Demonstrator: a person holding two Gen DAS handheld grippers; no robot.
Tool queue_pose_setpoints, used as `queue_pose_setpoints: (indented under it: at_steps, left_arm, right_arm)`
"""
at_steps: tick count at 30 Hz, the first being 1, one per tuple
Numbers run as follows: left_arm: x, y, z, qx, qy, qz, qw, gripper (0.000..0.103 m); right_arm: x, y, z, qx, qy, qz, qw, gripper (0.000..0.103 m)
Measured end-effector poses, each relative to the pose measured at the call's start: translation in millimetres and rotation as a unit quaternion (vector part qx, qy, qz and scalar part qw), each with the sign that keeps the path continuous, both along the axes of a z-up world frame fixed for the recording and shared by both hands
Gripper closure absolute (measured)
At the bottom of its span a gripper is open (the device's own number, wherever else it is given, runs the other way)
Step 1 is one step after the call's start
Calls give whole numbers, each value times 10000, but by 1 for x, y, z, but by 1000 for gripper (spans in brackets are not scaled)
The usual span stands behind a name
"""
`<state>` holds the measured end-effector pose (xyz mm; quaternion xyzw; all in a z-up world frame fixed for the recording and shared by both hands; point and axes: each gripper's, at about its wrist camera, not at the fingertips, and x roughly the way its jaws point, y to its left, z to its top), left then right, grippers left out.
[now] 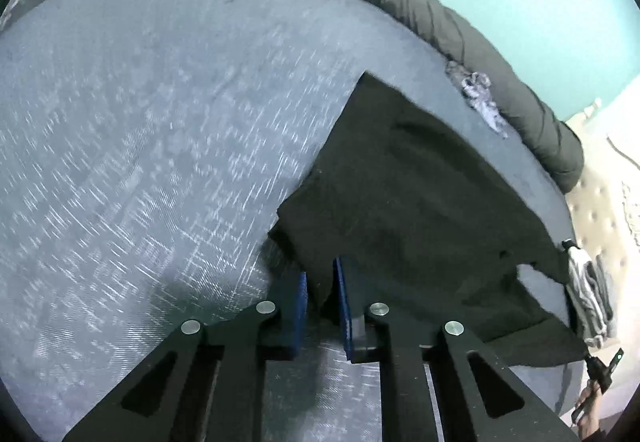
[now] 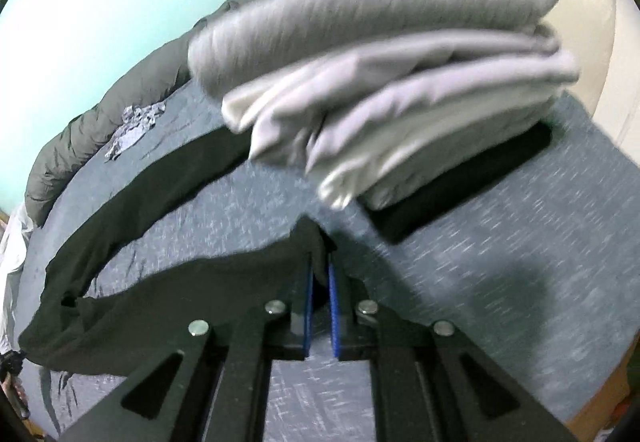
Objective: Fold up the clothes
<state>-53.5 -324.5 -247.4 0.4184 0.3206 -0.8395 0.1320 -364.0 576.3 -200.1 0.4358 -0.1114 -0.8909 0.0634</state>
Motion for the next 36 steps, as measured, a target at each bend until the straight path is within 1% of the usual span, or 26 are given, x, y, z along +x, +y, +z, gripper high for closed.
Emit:
queue_pose_setpoints:
  at_steps: [2,4,5,7,9,12,14,15,16,17,18,21,22,23,24,26,30,34,36]
  left_arm:
    - [7,-3,13,16,32,-22,10000,90]
    - [14,-4,18,66,29,-14,10000,90]
    - [17,-4,16,110,-1,-6,9999,90]
    - [22,-4,6,228,-111,19,9997,90]
    - [25,-2,-9,286,-264,28,9992,90]
    - [29,-1,-34,483,-424,100,9979,90]
    - [33,-1,-43,513,-459,140,9975,89]
    - [33,-1,-45,537,-467,144,9974,87]
    - [33,-1,-46,552,-482,144,9972,86]
    - [34,-2,-47,562,-489,145,9971,82]
    - [35,-2,-46,566,-492,148,9971,82]
    - [35,-3,-43,564,-501,181,9970,79]
    - [36,-4,-41,563,-477,209,9971,78]
    - [38,-6,-39,567,-438,247,9971,73]
    - [40,-7,-37,597,-400,285,9970,58]
    - [43,-10,-38,674,-359,373,9964,43]
    - [45,-11,-39,680,-351,393,9963,43]
    - [43,-8,-45,701,-373,306,9964,43]
    - [43,-9,-46,678,-346,350,9965,43]
  right_arm:
    - [1,6,5,121,-41,3,9999,97]
    - [0,10,-3,295,-271,71,9992,97]
    - [0,11,-11,423,-430,125,9981,97]
    - [4,9,-36,650,-760,239,9947,97]
    - [8,8,-59,767,-1023,286,9914,97]
    - [15,18,-76,521,-1177,181,9915,94]
    - [18,25,-73,347,-1088,96,9934,86]
    - [20,29,-69,312,-1003,54,9945,78]
    - [21,33,-65,276,-917,13,9954,77]
    - [22,35,-61,269,-827,-16,9962,77]
    - [22,38,-56,212,-733,-34,9971,76]
    - [17,36,-56,67,-717,1,9974,68]
    - [14,32,-58,66,-754,49,9971,68]
    - [12,27,-62,62,-798,102,9967,67]
    - [9,22,-65,58,-842,155,9963,67]
    - [6,14,-74,64,-978,152,9951,66]
    - [9,2,-85,59,-1069,119,9942,66]
    - [10,2,-87,-93,-1033,56,9946,66]
    - [9,4,-86,-146,-1031,14,9946,66]
